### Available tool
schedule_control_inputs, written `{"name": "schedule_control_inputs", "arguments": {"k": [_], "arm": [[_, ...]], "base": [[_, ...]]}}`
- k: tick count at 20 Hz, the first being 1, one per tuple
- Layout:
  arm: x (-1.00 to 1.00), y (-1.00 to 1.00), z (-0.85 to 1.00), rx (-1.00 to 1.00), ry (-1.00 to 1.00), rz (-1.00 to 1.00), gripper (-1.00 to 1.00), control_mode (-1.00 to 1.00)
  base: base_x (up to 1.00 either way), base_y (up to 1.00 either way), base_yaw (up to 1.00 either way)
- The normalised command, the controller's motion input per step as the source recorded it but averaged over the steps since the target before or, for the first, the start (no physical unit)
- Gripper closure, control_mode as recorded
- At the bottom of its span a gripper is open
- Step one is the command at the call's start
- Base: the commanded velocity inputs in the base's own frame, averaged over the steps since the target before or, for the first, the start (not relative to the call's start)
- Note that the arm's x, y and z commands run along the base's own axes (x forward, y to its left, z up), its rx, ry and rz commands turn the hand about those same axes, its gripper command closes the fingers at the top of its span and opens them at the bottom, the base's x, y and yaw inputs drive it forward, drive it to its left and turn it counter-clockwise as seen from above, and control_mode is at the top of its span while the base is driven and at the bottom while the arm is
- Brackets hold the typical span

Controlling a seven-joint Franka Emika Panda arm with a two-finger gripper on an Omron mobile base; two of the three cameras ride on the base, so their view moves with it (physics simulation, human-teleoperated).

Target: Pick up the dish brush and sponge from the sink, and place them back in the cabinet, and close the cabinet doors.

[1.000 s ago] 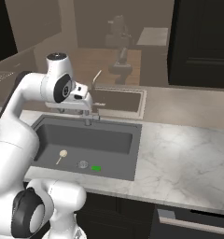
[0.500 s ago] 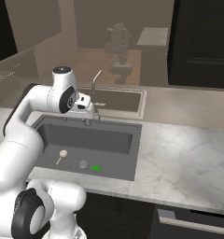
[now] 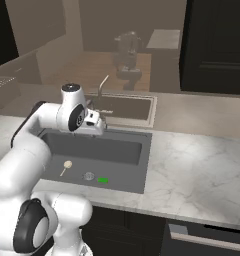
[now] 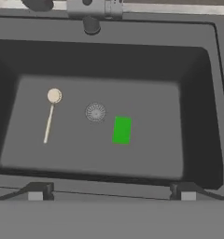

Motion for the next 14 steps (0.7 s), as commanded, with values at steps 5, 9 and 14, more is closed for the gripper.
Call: {"name": "schedule_control_inputs", "arguments": {"k": [5, 9, 14], "arm": [[0.25, 0.00, -0.41, 0.00, 0.00, 0.00, -1.00, -1.00], [0.37, 0.00, -0.32, 0.00, 0.00, 0.00, -1.00, -1.00], [0.34, -0.01, -0.27, 0.00, 0.00, 0.00, -1.00, -1.00]], "base": [[0.00, 0.00, 0.00], [0.00, 0.00, 0.00], [0.00, 0.00, 0.00]]}}
